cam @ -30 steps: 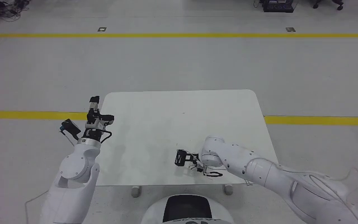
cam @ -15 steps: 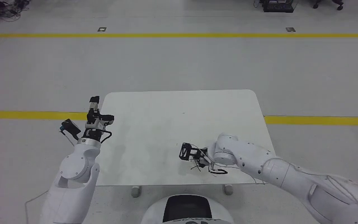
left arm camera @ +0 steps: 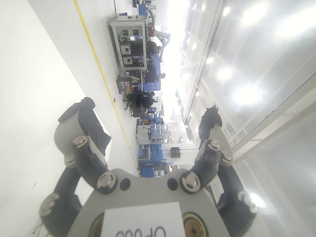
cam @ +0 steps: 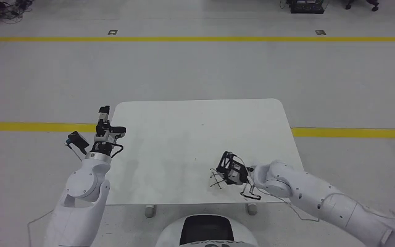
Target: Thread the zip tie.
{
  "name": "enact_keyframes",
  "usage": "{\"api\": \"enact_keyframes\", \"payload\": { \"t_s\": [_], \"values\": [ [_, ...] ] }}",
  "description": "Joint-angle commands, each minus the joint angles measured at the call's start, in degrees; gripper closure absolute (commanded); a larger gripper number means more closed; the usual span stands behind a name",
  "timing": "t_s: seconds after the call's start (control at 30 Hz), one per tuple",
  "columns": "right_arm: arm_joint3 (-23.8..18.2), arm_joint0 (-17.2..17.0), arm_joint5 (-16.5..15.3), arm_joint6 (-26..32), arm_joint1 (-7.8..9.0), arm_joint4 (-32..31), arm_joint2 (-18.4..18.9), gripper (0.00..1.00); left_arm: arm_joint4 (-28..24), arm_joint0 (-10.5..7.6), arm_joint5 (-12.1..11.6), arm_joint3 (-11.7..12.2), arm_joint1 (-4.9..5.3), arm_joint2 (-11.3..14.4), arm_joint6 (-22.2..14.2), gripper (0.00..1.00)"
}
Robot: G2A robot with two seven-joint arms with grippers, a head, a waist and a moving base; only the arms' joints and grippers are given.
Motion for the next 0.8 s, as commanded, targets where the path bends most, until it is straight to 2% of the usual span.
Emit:
{"api": "enact_keyframes", "payload": {
  "t_s": [0.0,0.23,0.4,0.57,0.7,0.77],
  "values": [
    [0.0,0.0,0.0,-0.5,0.14,0.0,-0.1,1.00,0.0,0.00,0.0,0.0,0.00,0.0,0.0,0.00],
    [0.0,0.0,0.0,-0.5,0.14,0.0,-0.1,1.00,0.0,0.00,0.0,0.0,0.00,0.0,0.0,0.00],
    [0.8,-1.3,0.0,-4.2,-0.24,4.8,1.9,1.00,0.0,0.00,0.0,0.0,0.00,0.0,0.0,0.00],
    [1.8,-2.3,0.0,-5.1,-0.41,16.6,4.5,1.00,0.0,0.00,0.0,0.0,0.00,0.0,0.0,0.00],
    [1.3,-2.8,0.0,-1.9,-0.59,28.4,5.8,1.00,0.0,0.00,0.0,0.0,0.00,0.0,0.0,0.00],
    [1.3,-2.7,0.0,-1.5,-0.58,29.4,5.9,1.00,0.0,0.00,0.0,0.0,0.00,0.0,0.0,0.00]
  ]
}}
